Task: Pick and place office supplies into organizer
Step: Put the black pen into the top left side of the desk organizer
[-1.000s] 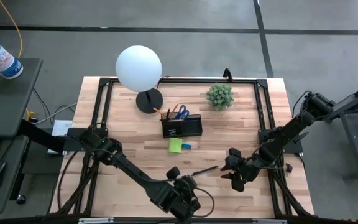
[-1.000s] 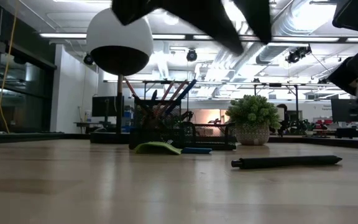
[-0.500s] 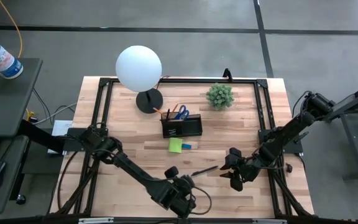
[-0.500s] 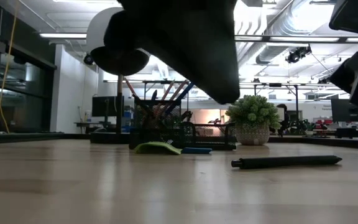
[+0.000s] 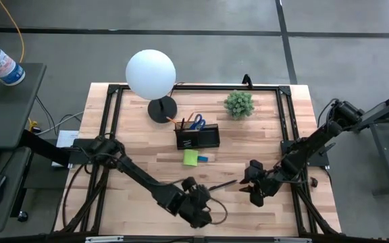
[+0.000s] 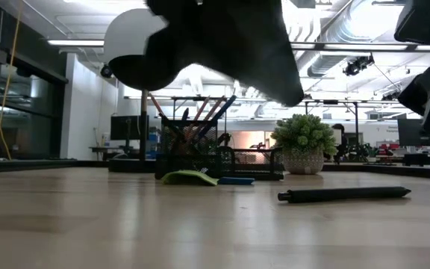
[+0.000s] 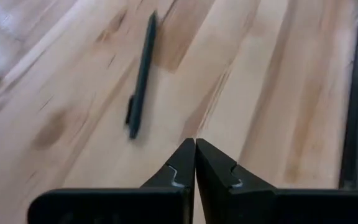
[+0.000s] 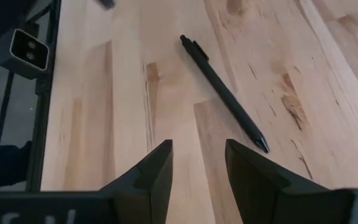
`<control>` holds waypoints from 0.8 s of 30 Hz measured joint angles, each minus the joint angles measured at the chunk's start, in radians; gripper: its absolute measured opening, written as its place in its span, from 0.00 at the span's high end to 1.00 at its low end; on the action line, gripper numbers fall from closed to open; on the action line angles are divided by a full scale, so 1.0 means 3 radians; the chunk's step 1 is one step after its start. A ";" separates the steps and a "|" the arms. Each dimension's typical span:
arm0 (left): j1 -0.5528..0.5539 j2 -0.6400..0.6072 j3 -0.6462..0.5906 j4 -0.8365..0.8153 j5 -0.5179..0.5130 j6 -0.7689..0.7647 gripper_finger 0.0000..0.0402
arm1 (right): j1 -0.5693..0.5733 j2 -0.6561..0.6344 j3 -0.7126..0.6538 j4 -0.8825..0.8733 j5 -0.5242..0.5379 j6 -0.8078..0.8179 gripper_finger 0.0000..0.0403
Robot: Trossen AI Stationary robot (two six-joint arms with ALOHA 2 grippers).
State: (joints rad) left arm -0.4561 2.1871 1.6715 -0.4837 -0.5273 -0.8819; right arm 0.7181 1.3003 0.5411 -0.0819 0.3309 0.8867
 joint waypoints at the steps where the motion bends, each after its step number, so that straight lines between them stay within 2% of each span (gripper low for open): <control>1: 0.0020 -0.0041 -0.0083 0.0184 0.0020 0.0020 1.00 | -0.0005 0.0000 0.0000 0.0002 -0.0005 0.0000 0.66; 4: 0.0079 -0.0181 -0.0381 0.0686 0.0199 0.0194 1.00 | -0.0043 0.0000 0.0000 0.0012 -0.0014 0.0013 0.66; 6: 0.0135 -0.0234 -0.0553 0.1225 0.0546 0.0340 1.00 | -0.0057 0.0000 0.0000 0.0007 -0.0034 0.0019 0.66; 9: 0.0201 -0.0297 -0.0679 0.1767 0.1019 0.0528 1.00 | -0.0073 0.0000 0.0000 0.0019 -0.0087 0.0019 0.66; 10: 0.0217 -0.0308 -0.0683 0.1800 0.1077 0.0579 1.00 | -0.0081 0.0000 0.0000 0.0018 -0.0095 0.0019 0.66; 13: 0.0236 -0.0297 -0.0667 0.1769 0.1132 0.0685 1.00 | -0.0084 0.0000 0.0000 0.0030 -0.0100 0.0023 0.66; 17: 0.0234 -0.0296 -0.0660 0.1682 0.1202 0.0581 0.98 | -0.0095 0.0000 0.0000 0.0040 -0.0079 0.0032 0.66; 20: 0.0257 -0.0296 -0.0660 0.1335 0.1209 0.0647 0.96 | -0.0112 0.0000 0.0000 0.0055 -0.0075 0.0019 0.66; 24: 0.0358 -0.0296 -0.0660 0.0730 0.1118 0.0438 0.92 | -0.0152 0.0000 0.0000 0.0068 -0.0069 -0.0026 0.66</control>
State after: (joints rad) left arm -0.3487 2.0983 1.4734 -0.2647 -0.1918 -0.7506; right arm 0.6725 1.3003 0.5411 -0.0617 0.3103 0.8791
